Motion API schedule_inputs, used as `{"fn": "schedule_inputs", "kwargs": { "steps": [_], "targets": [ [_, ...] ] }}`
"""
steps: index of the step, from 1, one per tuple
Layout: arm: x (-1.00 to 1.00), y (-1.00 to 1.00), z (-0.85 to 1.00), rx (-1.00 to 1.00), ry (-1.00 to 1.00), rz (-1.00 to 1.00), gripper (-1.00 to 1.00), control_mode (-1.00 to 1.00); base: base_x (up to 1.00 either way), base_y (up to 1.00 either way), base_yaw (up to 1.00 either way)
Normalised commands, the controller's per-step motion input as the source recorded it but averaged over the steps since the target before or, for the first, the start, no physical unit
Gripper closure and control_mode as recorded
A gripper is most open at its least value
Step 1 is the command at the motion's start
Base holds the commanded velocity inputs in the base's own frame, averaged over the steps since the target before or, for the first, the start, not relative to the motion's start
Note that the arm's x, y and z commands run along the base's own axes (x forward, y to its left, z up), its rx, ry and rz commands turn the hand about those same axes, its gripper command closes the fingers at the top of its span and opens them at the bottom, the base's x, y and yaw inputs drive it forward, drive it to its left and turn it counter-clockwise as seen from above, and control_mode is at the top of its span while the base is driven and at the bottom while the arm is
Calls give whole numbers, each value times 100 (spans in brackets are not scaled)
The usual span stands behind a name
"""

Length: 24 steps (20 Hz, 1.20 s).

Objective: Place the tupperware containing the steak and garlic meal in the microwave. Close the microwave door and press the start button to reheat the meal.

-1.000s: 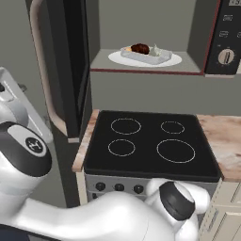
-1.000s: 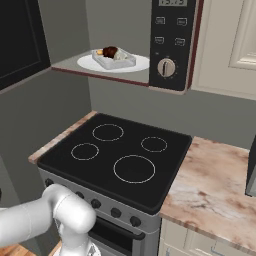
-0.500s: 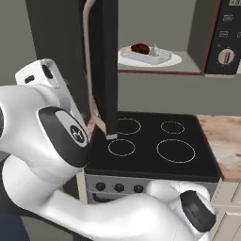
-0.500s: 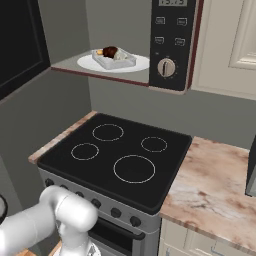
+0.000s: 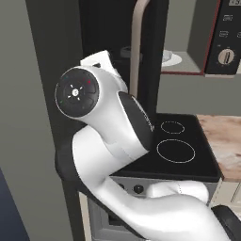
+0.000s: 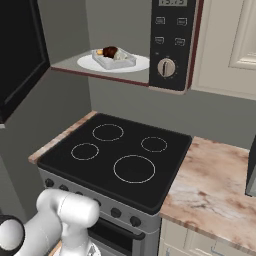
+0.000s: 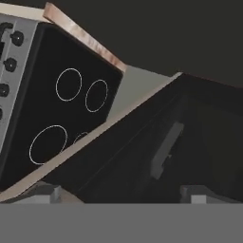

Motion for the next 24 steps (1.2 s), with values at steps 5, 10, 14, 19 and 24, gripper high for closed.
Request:
{"fn": "schedule_inputs", "kwargs": {
  "steps": [5, 10, 14, 19, 24],
  "targets": [
    [46, -100, 0, 12, 0, 0, -100, -100, 0, 0, 0],
    [88, -100, 0, 11, 0, 0, -100, -100, 0, 0, 0],
    [100, -83, 0, 7, 0, 0, -100, -100, 0, 0, 0],
    [100, -43, 0, 1, 0, 0, -100, -100, 0, 0, 0],
    [100, -27, 0, 0, 0, 0, -100, -100, 0, 0, 0]
  ]
}}
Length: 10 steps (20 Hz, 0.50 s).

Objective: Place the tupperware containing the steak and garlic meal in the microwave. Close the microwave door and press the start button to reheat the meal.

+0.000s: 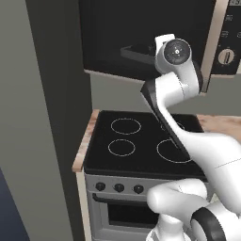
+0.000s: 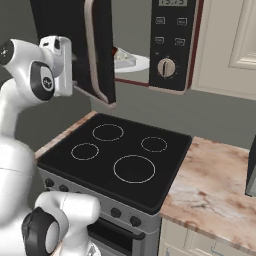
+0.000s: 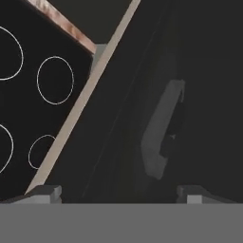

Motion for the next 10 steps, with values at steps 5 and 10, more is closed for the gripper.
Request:
{"fn": "schedule_inputs", "kwargs": {
  "steps": [5, 10],
  "targets": [
    [100, -35, 0, 0, 0, 0, -100, -100, 0, 0, 0],
    [100, -39, 0, 0, 0, 0, -100, -100, 0, 0, 0]
  ]
}}
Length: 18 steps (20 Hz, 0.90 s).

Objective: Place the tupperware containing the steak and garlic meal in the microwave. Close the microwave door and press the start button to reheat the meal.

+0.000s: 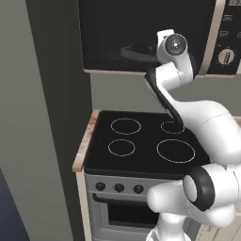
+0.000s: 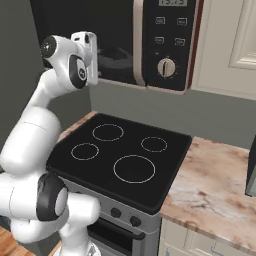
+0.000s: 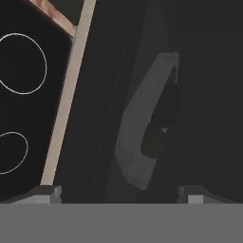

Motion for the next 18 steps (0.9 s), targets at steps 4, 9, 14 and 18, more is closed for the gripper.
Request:
{"fn": "schedule_inputs", "kwargs": {
  "steps": [4, 9, 14, 18],
  "targets": [
    [99, -39, 0, 0, 0, 0, -100, -100, 0, 0, 0],
    [59, -38, 1, 0, 1, 0, -100, -100, 0, 0, 0],
    [-55, -21, 3, 0, 0, 0, -100, -100, 0, 0, 0],
    [-99, -9, 3, 3, -5, 2, -100, -100, 0, 0, 0]
  ]
}}
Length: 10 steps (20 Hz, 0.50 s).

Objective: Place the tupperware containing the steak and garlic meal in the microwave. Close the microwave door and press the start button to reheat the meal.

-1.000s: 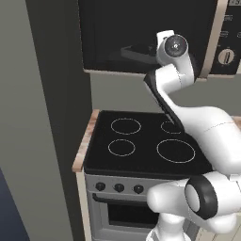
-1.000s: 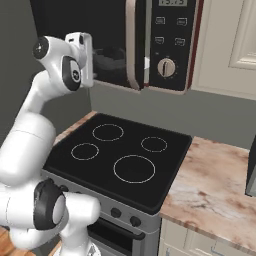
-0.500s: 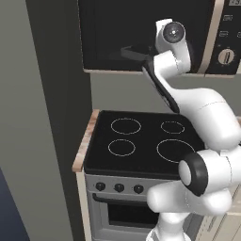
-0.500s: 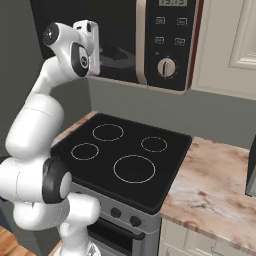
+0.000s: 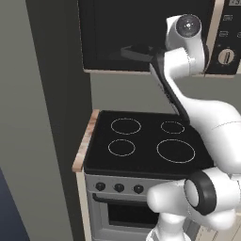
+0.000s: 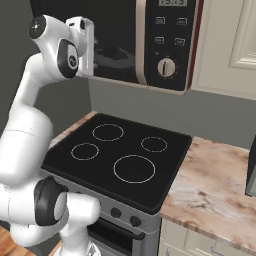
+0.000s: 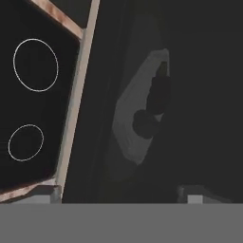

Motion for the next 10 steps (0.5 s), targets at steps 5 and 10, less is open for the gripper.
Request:
{"fn": "schedule_inputs", "kwargs": {
  "steps": [5, 10],
  "targets": [
    [-95, -16, 20, 9, -3, 8, -100, -100, 0, 0, 0],
    [-61, -72, 25, 29, -8, 3, -100, -100, 0, 0, 0]
  ]
}}
